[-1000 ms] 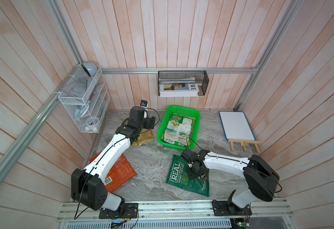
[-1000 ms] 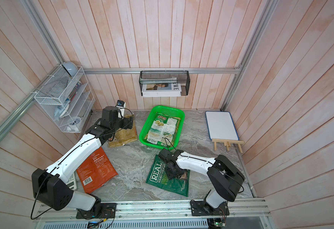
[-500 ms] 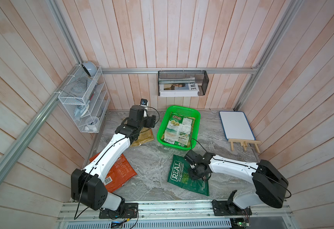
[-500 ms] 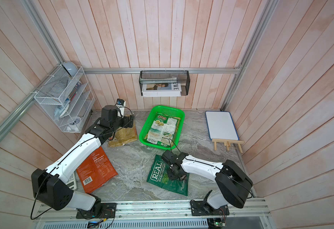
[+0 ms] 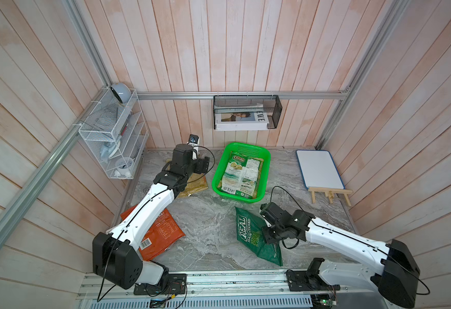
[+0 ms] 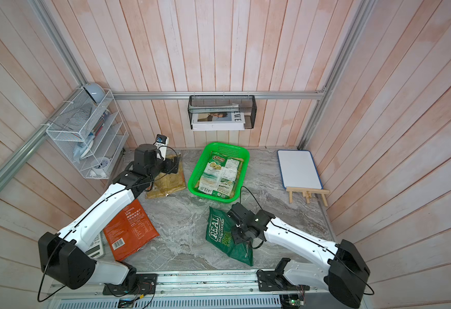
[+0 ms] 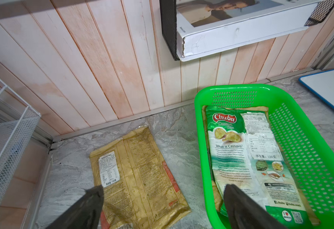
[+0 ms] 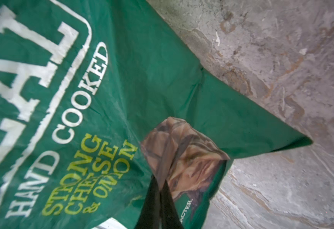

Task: Put the potato chips into the basket
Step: Pick up the potato chip from the center of the board, then place the potato chip in the basket.

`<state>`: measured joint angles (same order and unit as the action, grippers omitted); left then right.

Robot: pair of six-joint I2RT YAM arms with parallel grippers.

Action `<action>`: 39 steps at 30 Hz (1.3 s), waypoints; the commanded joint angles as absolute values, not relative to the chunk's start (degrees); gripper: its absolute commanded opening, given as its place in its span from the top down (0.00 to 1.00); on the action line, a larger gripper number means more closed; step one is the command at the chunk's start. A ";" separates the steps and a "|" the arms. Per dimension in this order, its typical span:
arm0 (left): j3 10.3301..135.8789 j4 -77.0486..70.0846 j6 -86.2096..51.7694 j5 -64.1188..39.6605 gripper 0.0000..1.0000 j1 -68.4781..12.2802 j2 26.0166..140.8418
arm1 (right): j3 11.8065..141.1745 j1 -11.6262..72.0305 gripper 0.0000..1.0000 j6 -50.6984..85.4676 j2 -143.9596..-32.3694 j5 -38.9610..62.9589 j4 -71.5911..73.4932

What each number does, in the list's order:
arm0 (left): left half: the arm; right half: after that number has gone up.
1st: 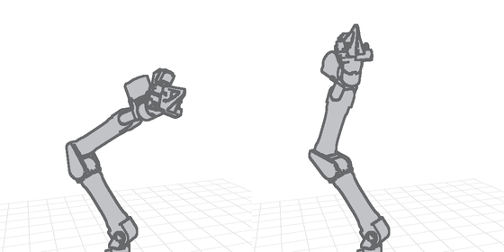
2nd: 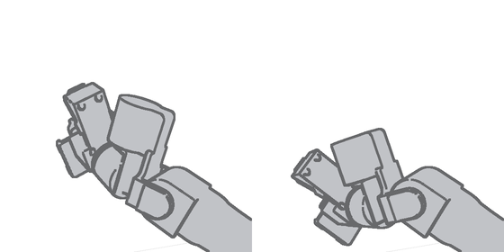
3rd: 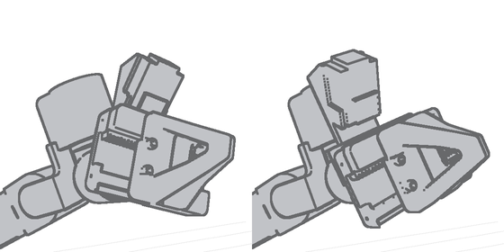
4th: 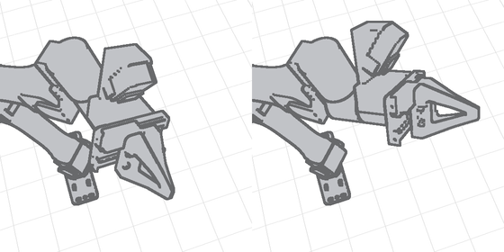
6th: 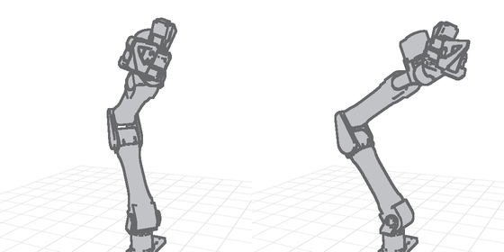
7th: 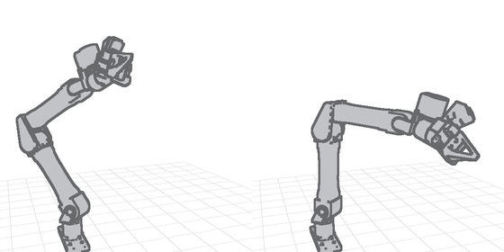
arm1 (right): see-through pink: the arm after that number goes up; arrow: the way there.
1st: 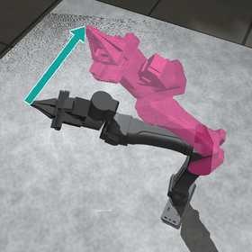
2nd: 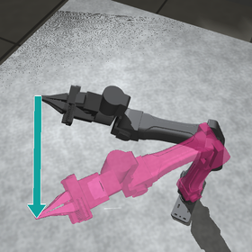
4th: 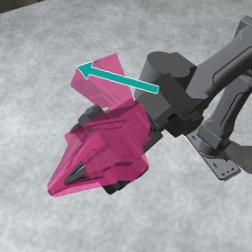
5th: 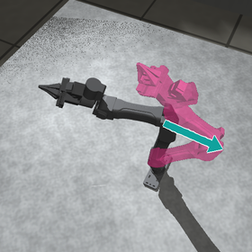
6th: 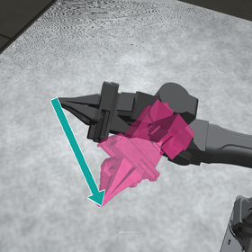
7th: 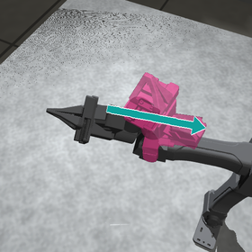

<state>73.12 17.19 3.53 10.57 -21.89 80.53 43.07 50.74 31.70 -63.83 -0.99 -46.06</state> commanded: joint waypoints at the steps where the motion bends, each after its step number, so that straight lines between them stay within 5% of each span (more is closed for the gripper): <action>1: 70.56 12.62 7.06 12.11 0.00 -22.58 77.70 | 41.63 51.29 1.00 32.74 -58.12 0.61 -51.70; 10: 65.57 7.54 12.68 12.48 0.00 -24.66 72.84 | 47.86 51.64 1.00 33.11 -46.21 -0.93 -55.04; 17: 64.06 5.78 14.50 14.21 0.00 -24.70 71.09 | 55.46 51.61 1.00 29.59 -44.71 -15.17 -49.30; 23: 63.97 7.44 17.25 18.71 0.00 -24.79 69.23 | 63.55 48.88 1.00 12.26 -55.60 -21.36 -39.82; 39: 62.68 6.44 21.40 21.97 0.00 -24.87 66.41 | 74.27 34.76 1.00 -36.94 -83.84 -8.51 -17.88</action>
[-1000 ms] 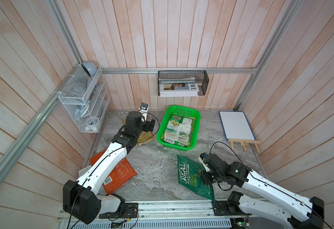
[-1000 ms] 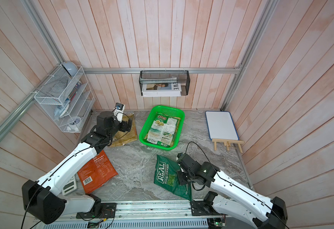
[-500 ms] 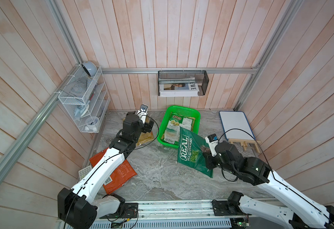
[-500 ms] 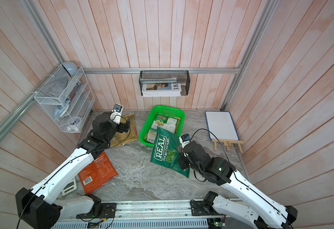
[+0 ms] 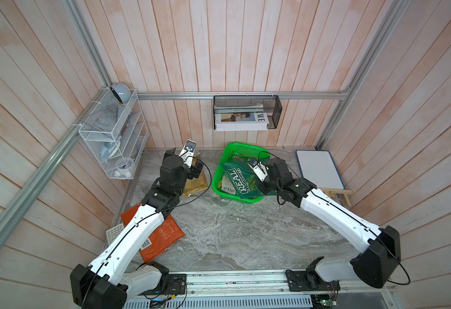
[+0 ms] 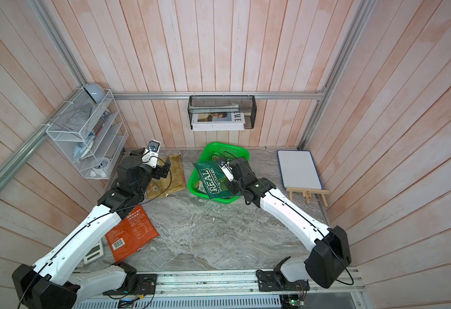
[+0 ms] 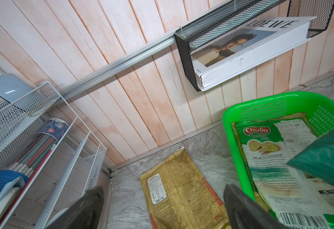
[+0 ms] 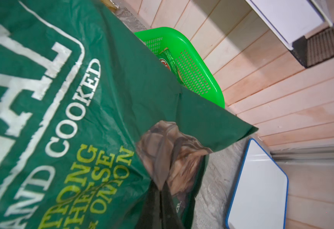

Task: Put the potato chips into the basket
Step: Place the potato chip in the basket.

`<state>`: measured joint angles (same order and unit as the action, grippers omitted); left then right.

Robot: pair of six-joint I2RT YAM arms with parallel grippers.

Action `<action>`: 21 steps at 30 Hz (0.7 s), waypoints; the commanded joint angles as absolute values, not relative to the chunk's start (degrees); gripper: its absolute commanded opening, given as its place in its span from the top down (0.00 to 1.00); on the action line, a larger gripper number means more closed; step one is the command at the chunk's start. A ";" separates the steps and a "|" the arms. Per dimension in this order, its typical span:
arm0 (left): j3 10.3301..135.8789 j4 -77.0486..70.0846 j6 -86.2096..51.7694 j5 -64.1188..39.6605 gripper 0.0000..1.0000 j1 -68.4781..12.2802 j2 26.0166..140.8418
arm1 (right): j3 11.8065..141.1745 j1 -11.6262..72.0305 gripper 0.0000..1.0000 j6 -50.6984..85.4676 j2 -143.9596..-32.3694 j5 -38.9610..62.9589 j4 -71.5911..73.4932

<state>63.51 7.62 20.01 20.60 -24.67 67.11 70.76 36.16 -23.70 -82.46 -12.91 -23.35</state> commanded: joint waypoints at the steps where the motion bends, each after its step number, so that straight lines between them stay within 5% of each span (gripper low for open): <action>1: 62.58 6.43 21.53 21.97 0.00 -24.87 66.34 | 75.10 33.88 1.00 -39.40 -84.98 -5.98 -18.14; 11: 63.00 7.81 22.12 21.53 0.00 -24.83 68.29 | 82.52 27.70 1.00 -60.17 -96.18 6.40 -15.70; 21: 63.81 9.05 21.99 20.92 0.00 -24.35 71.69 | 94.74 26.83 1.00 -72.05 -110.41 3.96 -23.29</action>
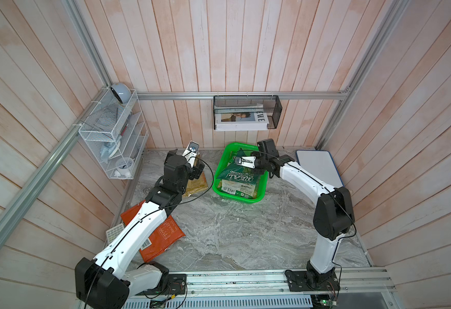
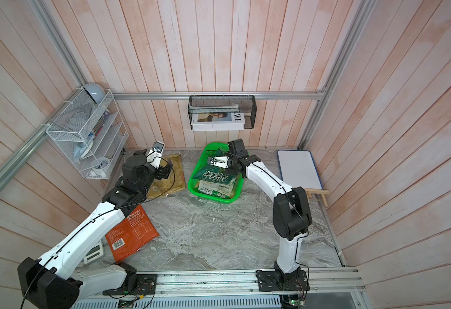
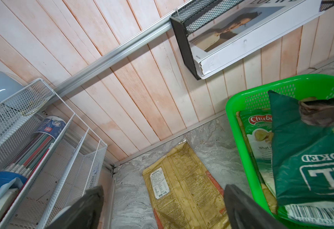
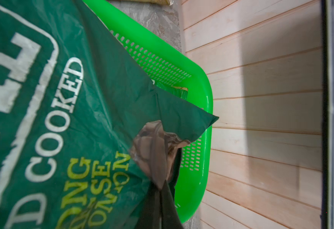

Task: Put the potato chips into the basket
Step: Place the potato chip in the basket.

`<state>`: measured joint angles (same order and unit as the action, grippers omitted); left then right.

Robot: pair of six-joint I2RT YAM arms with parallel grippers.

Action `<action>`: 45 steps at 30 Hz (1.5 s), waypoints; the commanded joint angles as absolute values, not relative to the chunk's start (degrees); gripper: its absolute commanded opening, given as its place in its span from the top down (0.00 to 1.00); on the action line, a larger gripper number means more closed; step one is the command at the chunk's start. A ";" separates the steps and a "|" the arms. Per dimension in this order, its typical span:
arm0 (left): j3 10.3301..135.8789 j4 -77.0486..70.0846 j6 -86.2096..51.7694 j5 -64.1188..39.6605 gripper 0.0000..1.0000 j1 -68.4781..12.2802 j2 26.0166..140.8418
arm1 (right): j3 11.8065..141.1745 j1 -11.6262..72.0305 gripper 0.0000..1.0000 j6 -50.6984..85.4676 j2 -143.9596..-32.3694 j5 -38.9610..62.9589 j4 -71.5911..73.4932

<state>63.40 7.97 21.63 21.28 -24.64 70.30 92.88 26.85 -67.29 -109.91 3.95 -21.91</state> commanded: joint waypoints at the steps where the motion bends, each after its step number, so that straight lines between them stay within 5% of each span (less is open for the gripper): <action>1: 63.73 9.06 21.89 20.77 0.00 -24.35 72.09 | 94.24 26.81 1.00 -72.70 -110.63 4.25 -22.17; 13: 63.46 8.61 20.74 18.90 0.00 -24.35 72.44 | 83.90 26.29 1.00 -88.64 -111.94 8.70 3.37; 22: 63.65 8.88 20.89 19.32 0.00 -24.35 72.69 | 85.06 26.97 1.00 -84.93 -115.22 7.22 9.09; 23: 63.63 8.89 20.96 19.57 0.00 -24.35 72.61 | 83.74 27.22 0.95 -83.93 -115.14 6.46 10.41; 26: 63.69 8.88 21.09 20.15 0.00 -24.32 72.26 | 79.01 28.00 0.54 -79.91 -114.69 3.43 16.73; 28: 63.64 8.79 21.01 20.13 0.00 -24.35 72.16 | 76.67 28.59 0.43 -74.74 -113.93 1.54 20.24; 39: 64.15 9.23 19.89 19.25 0.00 -24.36 71.69 | 90.04 29.44 0.39 -37.89 -106.78 13.11 -21.43; 45: 64.51 9.61 19.20 18.99 0.00 -24.42 71.59 | 94.54 30.04 0.45 -16.39 -110.86 12.17 -23.97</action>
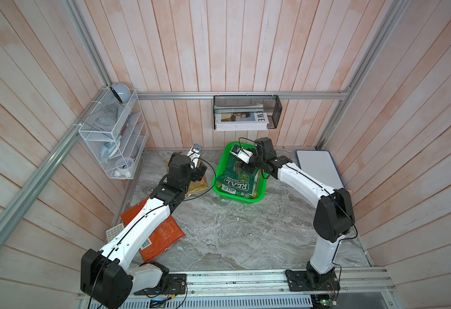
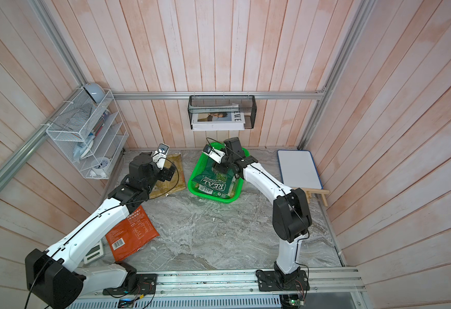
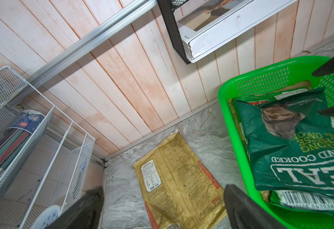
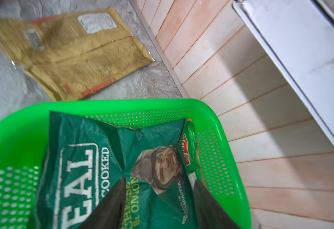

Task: Put the potato chips into the basket
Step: Place the potato chip in the basket.

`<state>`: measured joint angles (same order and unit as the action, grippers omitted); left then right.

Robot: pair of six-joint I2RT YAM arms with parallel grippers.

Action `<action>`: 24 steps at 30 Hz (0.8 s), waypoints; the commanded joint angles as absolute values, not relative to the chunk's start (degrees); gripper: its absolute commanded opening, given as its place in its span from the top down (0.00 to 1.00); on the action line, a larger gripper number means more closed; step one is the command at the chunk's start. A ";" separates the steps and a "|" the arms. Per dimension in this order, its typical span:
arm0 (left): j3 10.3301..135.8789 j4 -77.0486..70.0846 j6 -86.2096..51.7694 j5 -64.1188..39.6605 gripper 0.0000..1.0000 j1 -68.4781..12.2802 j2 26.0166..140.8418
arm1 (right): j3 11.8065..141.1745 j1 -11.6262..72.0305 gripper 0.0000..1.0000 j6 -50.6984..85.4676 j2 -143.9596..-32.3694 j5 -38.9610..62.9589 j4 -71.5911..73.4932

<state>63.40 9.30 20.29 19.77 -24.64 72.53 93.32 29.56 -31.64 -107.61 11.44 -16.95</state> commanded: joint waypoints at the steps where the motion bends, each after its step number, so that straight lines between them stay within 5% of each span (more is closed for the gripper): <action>1: 64.51 9.67 19.09 18.92 0.00 -24.43 71.63 | 95.47 30.13 0.46 -12.36 -112.50 11.01 -24.22; 11: 64.87 10.03 18.28 18.72 0.00 -24.43 72.08 | 107.91 29.56 0.42 4.39 -129.69 5.71 -31.47; 16: 65.13 10.34 17.93 18.72 0.00 -24.43 71.85 | 113.12 27.06 0.13 5.05 -133.74 7.61 -35.43; 19: 65.21 10.46 17.86 18.79 0.00 -24.43 71.89 | 114.88 26.78 0.03 4.49 -132.91 8.61 -37.26; 24: 65.17 10.27 17.80 18.96 0.00 -24.43 72.57 | 113.01 29.96 0.02 0.63 -126.78 4.49 -38.41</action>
<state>63.44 10.33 18.59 19.73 -24.64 72.53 113.58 28.18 2.72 -131.81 7.64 -35.07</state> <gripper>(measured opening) 0.998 0.977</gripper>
